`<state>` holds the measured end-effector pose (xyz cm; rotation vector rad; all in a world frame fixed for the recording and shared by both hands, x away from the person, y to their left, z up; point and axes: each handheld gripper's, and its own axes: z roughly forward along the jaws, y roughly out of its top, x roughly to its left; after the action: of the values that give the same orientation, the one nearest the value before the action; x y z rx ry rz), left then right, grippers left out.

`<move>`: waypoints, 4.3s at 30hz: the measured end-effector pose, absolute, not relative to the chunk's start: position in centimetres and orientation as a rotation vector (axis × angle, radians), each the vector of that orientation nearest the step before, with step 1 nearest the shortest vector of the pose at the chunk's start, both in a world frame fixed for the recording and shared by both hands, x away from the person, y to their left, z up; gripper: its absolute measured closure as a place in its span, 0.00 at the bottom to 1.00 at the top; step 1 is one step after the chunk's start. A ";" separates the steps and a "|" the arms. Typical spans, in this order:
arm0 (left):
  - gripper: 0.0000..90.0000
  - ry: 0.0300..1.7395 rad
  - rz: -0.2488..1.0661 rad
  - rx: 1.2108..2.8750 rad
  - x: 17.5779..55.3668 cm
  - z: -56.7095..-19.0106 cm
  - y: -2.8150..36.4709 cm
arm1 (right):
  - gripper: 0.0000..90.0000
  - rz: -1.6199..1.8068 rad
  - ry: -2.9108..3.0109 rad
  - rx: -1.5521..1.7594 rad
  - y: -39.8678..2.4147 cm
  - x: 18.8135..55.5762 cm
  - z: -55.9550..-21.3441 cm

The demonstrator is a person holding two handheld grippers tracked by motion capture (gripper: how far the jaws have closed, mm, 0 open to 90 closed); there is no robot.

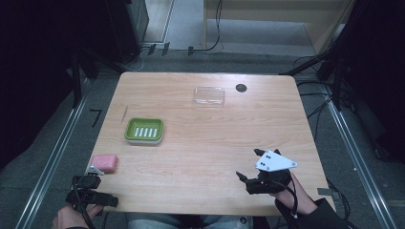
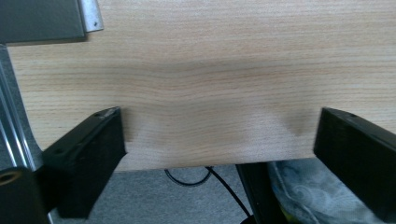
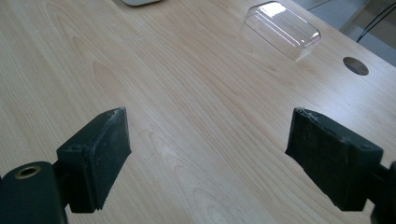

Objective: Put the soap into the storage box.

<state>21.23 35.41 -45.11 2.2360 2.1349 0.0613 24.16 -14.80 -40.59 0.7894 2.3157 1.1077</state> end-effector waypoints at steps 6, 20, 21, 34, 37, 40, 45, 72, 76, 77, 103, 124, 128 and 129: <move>0.05 2.129 0.080 2.241 21.2 -45.0 35.1 | 0.15 1.128 2.315 0.797 -14.9 24.3 -40.6; 0.00 2.145 0.117 2.207 21.0 -44.8 35.8 | 0.15 1.122 2.348 0.762 -13.8 24.9 -40.6; 0.00 2.144 0.120 2.206 21.1 -44.7 35.9 | 0.15 1.123 2.348 0.764 -13.8 24.9 -40.6; 0.00 2.115 0.157 2.207 22.9 -44.4 35.7 | 0.15 1.117 2.344 0.765 -13.9 24.8 -40.6; 0.00 2.112 0.168 2.191 23.1 -44.2 35.8 | 0.15 1.116 2.345 0.766 -13.8 24.8 -40.6; 0.00 2.106 0.163 2.187 23.3 -44.1 35.9 | 0.15 1.119 2.347 0.763 -13.6 24.9 -40.6; 0.00 2.101 0.181 2.168 23.7 -43.9 36.1 | 0.15 1.122 2.355 0.757 -13.4 25.0 -40.6; 0.00 2.082 0.223 2.101 27.4 -43.2 36.5 | 0.15 1.121 2.346 0.755 -13.6 24.9 -40.5; 0.00 2.082 0.231 2.093 27.7 -43.1 36.7 | 0.15 1.125 2.353 0.749 -13.4 24.9 -40.6; 0.00 2.084 0.223 2.093 27.9 -43.1 36.8 | 0.15 1.124 2.354 0.748 -13.4 24.9 -40.6; 0.00 2.200 0.268 2.061 31.6 -44.1 37.6 | 0.15 1.121 2.357 0.739 -13.2 25.0 -40.6; 0.05 2.253 0.234 2.117 33.0 -45.5 37.4 | 0.15 1.118 2.354 0.744 -13.3 25.0 -40.6; 0.12 2.241 0.239 2.113 32.9 -45.2 37.4 | 0.15 1.118 2.354 0.744 -13.3 25.0 -40.6; 0.14 2.240 0.237 2.113 32.9 -45.1 37.5 | 0.15 1.119 2.353 0.743 -13.3 25.0 -40.6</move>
<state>32.90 37.50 -45.12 2.1125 2.2398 0.2372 25.00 -13.34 -40.57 0.7428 2.3535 1.1187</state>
